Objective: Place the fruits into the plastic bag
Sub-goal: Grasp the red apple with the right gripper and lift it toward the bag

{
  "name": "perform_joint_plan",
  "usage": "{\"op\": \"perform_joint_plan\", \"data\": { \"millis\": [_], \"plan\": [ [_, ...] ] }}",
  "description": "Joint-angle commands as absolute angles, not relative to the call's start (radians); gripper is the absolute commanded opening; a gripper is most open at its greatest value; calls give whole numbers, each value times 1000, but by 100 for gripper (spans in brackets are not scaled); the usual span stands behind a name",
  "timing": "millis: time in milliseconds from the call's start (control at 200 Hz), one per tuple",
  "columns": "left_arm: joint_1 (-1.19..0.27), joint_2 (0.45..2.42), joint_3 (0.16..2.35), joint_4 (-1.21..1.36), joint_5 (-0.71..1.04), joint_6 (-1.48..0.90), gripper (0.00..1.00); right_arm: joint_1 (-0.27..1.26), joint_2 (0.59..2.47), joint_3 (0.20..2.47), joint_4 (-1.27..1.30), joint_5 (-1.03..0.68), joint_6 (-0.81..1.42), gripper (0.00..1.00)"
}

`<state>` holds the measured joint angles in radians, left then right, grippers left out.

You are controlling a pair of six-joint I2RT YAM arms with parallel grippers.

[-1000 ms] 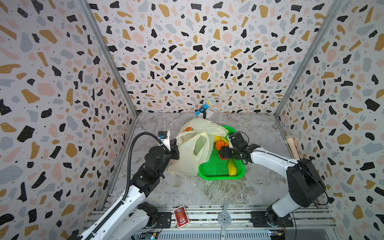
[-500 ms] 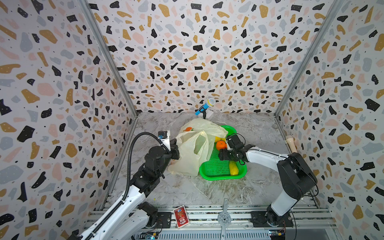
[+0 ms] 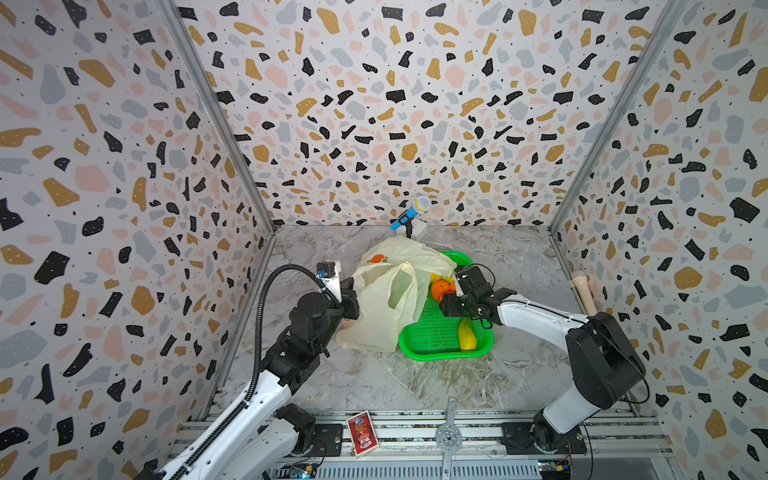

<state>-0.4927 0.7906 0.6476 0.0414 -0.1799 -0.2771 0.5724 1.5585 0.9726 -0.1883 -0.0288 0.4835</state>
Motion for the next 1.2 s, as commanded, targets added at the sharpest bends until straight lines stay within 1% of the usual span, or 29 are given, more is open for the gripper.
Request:
{"op": "perform_joint_plan", "data": {
  "millis": [0,160,250,325,631,776,1056,1191],
  "plan": [
    [-488,786,632,96,-163,-279,0,584,1421,954,-173,-90,427,58],
    [-489,779,625,103,-133,-257,0,586,1297,908,-73,-250,407,56],
    [-488,773,616,109,-117,-249,0,586,1268,907,-15,-349,403,55],
    [-489,767,612,114,-108,-246,0,587,1260,913,27,-399,413,55],
    [-489,733,583,138,-72,-219,0,606,1363,1030,51,-431,417,55],
    [-489,729,574,140,-58,-223,0,657,1412,1086,56,-432,398,55],
    [-489,719,557,143,-61,-226,0,807,1502,1179,19,-459,307,57],
    [-490,710,552,142,-71,-218,0,836,1551,1185,0,-474,299,57]
  ]
}}
